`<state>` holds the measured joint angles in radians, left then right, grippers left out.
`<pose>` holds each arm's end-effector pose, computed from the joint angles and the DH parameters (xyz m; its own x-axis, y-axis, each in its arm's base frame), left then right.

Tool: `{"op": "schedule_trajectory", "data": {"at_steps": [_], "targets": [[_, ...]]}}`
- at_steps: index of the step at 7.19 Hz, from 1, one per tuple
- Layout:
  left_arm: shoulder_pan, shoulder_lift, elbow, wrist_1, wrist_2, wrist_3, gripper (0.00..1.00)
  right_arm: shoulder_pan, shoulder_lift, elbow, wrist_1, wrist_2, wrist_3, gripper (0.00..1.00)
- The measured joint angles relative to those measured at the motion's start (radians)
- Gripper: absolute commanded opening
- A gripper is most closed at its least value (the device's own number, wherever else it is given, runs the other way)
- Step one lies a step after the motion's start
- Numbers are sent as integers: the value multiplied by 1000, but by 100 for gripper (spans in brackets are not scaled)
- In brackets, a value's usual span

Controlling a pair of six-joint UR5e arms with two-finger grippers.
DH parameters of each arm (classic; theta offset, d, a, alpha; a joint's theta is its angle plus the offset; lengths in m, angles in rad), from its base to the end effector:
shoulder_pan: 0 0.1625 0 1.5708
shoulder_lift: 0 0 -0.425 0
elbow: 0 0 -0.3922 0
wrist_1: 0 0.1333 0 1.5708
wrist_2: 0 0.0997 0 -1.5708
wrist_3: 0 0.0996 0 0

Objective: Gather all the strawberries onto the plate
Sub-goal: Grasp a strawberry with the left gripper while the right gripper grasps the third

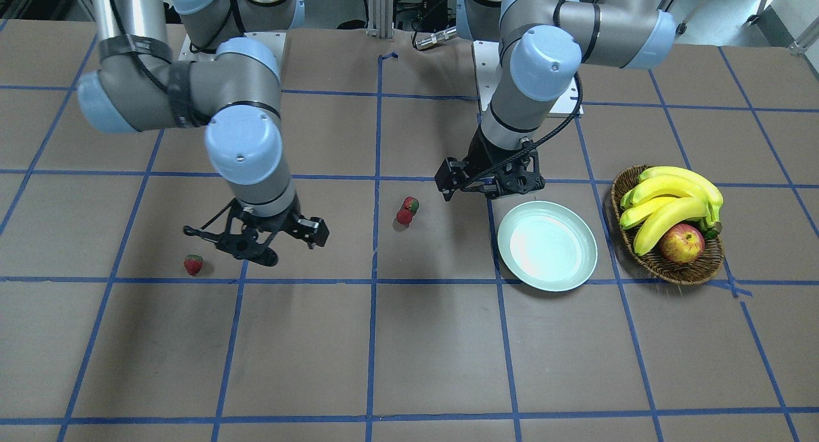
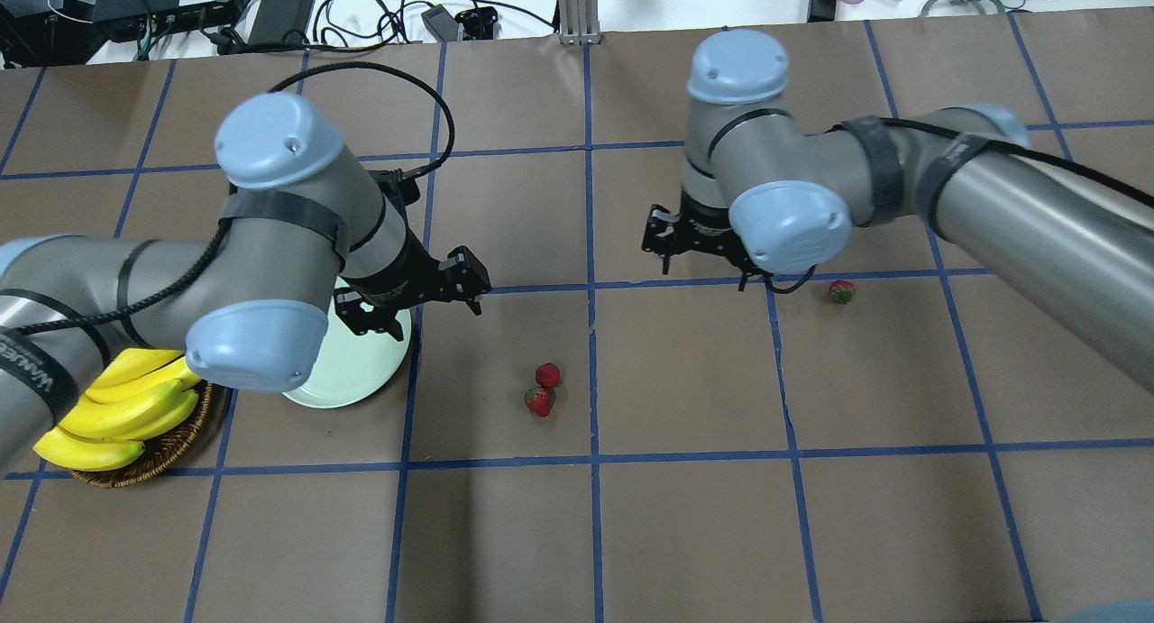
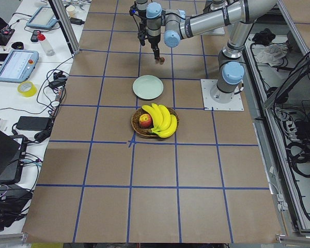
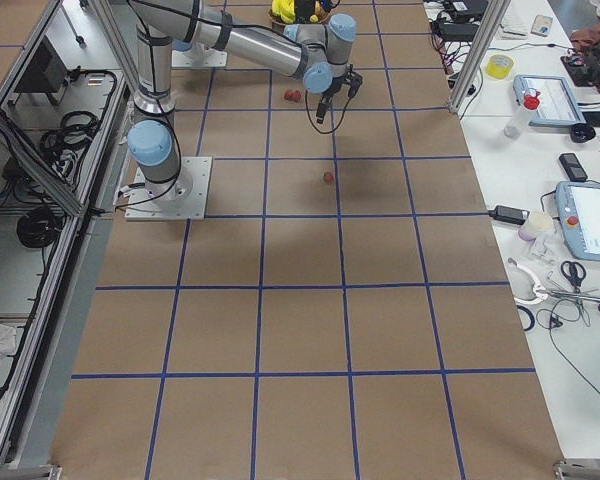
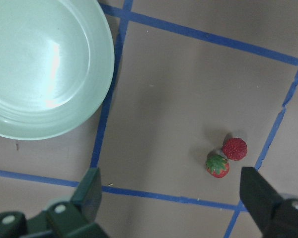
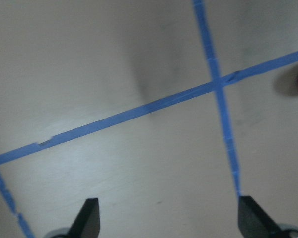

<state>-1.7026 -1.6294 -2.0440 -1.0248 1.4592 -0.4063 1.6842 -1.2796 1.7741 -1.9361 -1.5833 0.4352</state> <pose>-0.2041 -0.4410 0.2903 -0.9567 -0.2703 0.1079 -0.2686 0.9628 0.0310 0.1938 -0.5348 0.2719 -0.9480 0.3113 0.0656 0.3170 0.9418 0.1116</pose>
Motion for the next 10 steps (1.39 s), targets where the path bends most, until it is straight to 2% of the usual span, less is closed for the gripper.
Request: {"op": "schedule_trajectory", "data": {"at_steps": [1, 3, 6, 7, 9, 10], "targets": [[-43, -28, -34, 85, 3, -51, 98, -91, -24, 19, 34, -11, -98, 97], [-127, -95, -54, 167, 7, -145, 98, -207, -34, 61, 18, -21, -262, 96], [-208, -160, -62, 190, 69, -187, 98, -234, 31, 84, -127, -74, -319, 96], [-215, -179, -62, 191, 64, -180, 91, -236, 55, 85, -163, -80, -321, 95], [-226, -206, -66, 193, 32, -123, 89, -238, 87, 92, -201, -89, -324, 91], [-229, -211, -75, 193, 20, -82, 79, -239, 97, 103, -205, -91, -325, 88]]}}
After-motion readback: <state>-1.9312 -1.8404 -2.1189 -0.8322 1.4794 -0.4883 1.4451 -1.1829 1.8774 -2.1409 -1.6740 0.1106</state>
